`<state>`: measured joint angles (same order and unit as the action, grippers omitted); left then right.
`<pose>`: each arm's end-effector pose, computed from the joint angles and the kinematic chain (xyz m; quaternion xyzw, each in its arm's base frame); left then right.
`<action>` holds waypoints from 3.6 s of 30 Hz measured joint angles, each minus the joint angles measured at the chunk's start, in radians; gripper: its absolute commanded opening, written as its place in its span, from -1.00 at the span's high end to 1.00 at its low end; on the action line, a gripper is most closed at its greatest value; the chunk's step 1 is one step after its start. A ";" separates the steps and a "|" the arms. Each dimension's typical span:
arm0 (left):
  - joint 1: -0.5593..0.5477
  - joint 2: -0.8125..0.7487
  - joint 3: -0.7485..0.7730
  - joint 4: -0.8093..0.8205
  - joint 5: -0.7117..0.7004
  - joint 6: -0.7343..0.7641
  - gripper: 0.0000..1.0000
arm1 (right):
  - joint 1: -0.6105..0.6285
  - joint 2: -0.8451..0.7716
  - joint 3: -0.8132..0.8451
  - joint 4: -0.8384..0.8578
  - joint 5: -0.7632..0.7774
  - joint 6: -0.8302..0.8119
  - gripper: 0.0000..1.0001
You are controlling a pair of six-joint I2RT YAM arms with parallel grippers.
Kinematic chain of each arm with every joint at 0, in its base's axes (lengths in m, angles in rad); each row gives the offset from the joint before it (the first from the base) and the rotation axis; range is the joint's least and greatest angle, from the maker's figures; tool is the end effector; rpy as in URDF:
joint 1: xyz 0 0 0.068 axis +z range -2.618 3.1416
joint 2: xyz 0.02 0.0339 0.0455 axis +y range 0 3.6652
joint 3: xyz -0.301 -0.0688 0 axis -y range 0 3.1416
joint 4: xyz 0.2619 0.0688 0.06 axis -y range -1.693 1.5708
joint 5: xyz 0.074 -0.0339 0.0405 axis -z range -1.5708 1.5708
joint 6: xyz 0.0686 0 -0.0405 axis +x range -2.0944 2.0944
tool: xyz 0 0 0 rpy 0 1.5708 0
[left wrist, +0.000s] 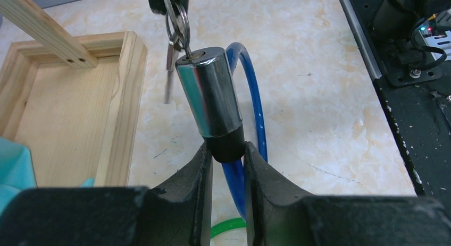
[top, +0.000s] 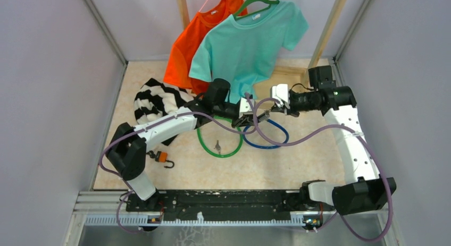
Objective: Lock with the key
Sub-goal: Lock the lock, then place the lock at the center of the board.
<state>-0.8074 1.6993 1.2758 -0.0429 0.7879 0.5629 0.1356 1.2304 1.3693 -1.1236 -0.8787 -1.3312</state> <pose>0.2631 -0.3452 0.3041 0.6534 0.4813 -0.3834 0.4409 0.2264 0.0842 0.3948 -0.6713 0.5614 0.1895 0.4453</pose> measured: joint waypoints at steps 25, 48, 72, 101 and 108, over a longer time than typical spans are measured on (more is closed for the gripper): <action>0.010 -0.006 -0.027 -0.015 -0.033 -0.109 1.00 | -0.079 -0.049 -0.086 0.332 0.181 0.568 1.00; 0.030 0.241 0.246 0.073 0.039 -0.886 1.00 | -0.185 -0.265 -0.176 0.368 0.475 0.978 1.00; 0.082 0.557 0.226 0.206 -0.013 -1.269 0.52 | -0.185 -0.270 -0.251 0.261 0.424 0.950 1.00; 0.106 -0.035 -0.170 -0.065 -0.211 -0.322 -0.86 | -0.168 -0.243 -0.609 0.452 0.182 0.887 1.00; 0.125 -0.287 -0.291 -0.230 -0.365 -0.068 -0.99 | -0.056 -0.042 -0.608 0.460 0.138 0.768 0.98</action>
<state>-0.6823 1.4120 0.9844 -0.2733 0.4232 0.4950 0.0799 1.1885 0.7612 -0.6636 -0.7403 -0.5632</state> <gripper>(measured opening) 0.983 0.008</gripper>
